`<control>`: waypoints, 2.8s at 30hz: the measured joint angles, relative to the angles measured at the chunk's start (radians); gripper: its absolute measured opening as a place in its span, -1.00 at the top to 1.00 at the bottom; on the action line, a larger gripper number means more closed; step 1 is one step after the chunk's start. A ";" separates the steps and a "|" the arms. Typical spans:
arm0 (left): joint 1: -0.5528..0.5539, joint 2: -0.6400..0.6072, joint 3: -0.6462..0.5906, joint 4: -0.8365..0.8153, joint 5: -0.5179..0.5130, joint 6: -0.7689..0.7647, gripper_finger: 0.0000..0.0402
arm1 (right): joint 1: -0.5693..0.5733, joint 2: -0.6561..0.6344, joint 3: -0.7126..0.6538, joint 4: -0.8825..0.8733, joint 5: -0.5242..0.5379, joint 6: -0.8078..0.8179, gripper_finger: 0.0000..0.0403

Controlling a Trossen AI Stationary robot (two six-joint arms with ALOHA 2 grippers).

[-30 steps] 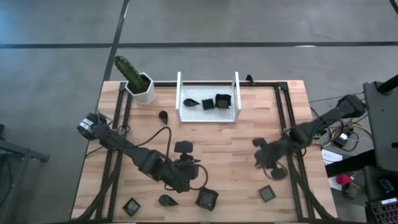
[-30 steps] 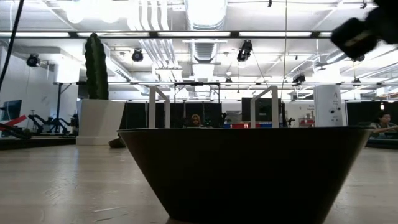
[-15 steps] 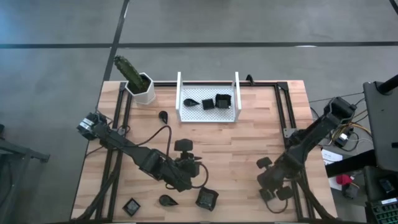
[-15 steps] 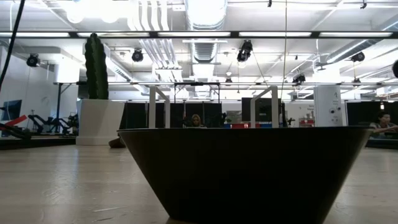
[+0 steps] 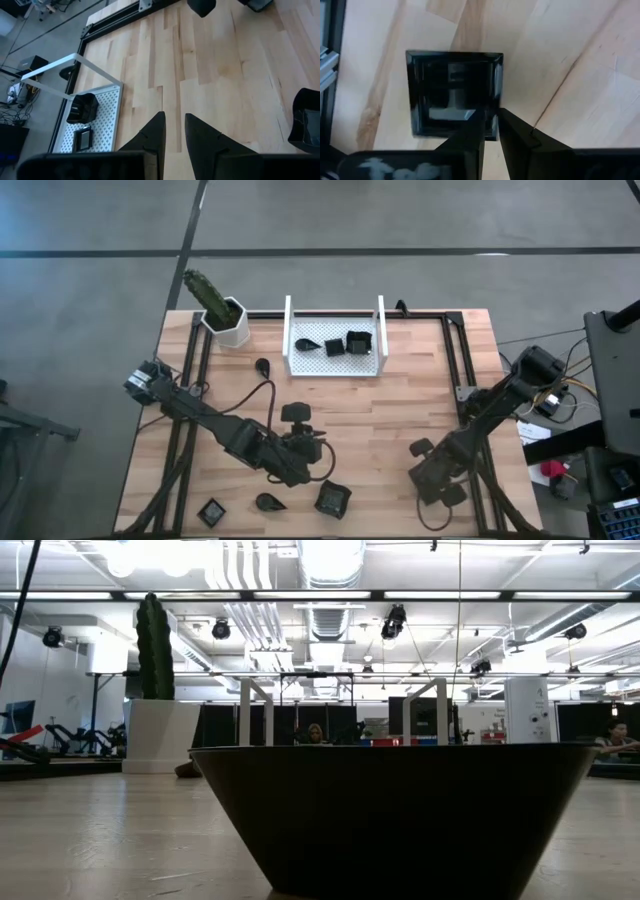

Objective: Pick & Place Mini shaped plates
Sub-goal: Stack the black square plate on top of the black square plate on the shelf

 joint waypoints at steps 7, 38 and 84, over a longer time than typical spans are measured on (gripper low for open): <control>0.000 0.000 0.000 0.000 -0.001 0.000 0.66 | 0.000 0.008 0.000 0.002 0.005 0.000 0.74; 0.000 0.000 0.000 0.000 -0.001 0.009 0.66 | 0.000 -0.011 -0.039 0.124 0.085 0.014 0.96; 0.012 -0.073 0.000 -0.012 -0.193 0.008 0.66 | -1.172 0.242 0.885 -0.255 0.042 -0.957 0.96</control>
